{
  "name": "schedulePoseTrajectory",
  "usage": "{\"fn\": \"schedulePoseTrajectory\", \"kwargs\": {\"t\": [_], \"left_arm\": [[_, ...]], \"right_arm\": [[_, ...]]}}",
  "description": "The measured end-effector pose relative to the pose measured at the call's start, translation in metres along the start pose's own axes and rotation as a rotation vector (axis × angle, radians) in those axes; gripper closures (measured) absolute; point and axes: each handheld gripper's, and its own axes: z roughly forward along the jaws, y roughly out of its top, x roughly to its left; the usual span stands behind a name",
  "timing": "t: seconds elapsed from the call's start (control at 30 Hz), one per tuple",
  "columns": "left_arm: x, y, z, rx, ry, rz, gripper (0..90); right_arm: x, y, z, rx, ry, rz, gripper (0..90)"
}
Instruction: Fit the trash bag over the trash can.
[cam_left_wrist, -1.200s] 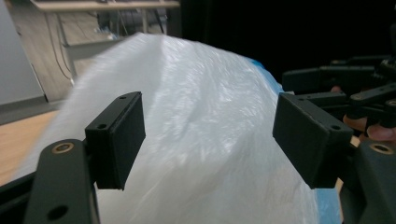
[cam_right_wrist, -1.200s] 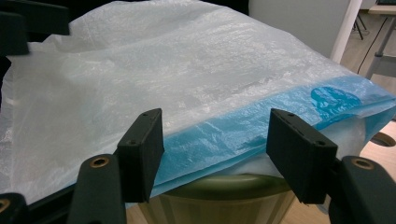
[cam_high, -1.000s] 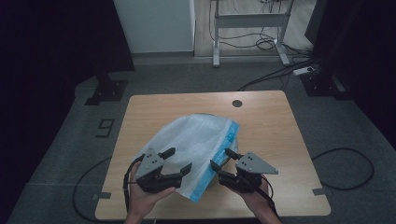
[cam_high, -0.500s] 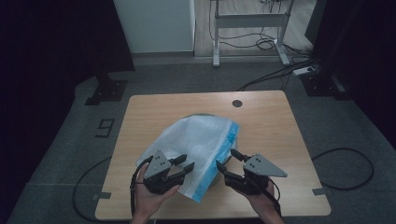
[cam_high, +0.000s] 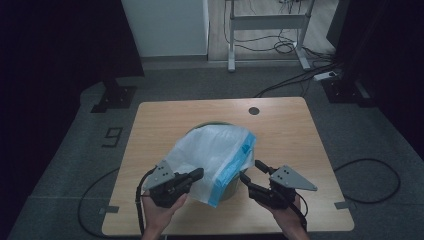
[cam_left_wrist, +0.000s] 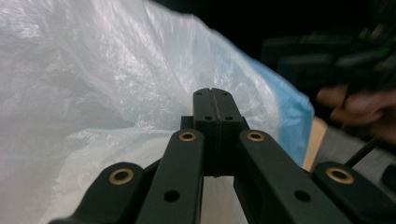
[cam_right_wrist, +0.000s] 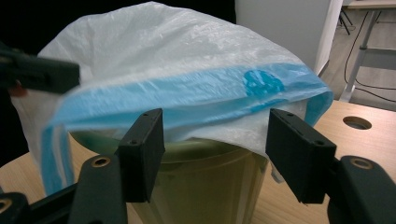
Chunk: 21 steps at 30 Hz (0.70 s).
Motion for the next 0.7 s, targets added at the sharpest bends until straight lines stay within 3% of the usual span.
{"fn": "schedulePoseTrajectory", "kwargs": {"t": [0.03,0.37,0.53,0.7], "left_arm": [[0.003,0.002,-0.005,-0.025,-0.005,-0.017,89.9],[0.003,0.007,-0.024,-0.086,-0.007,-0.011,90.0],[0.005,0.008,-0.027,-0.101,-0.008,-0.022,90.0],[0.008,0.010,-0.028,-0.105,-0.014,-0.033,90.0]], "right_arm": [[0.000,0.000,0.000,0.000,0.000,0.000,36.5],[0.001,0.000,0.003,0.004,0.009,-0.004,36.5],[0.008,0.001,0.004,-0.007,0.035,-0.030,36.5],[0.014,0.005,0.005,-0.028,0.012,-0.065,37.7]]}}
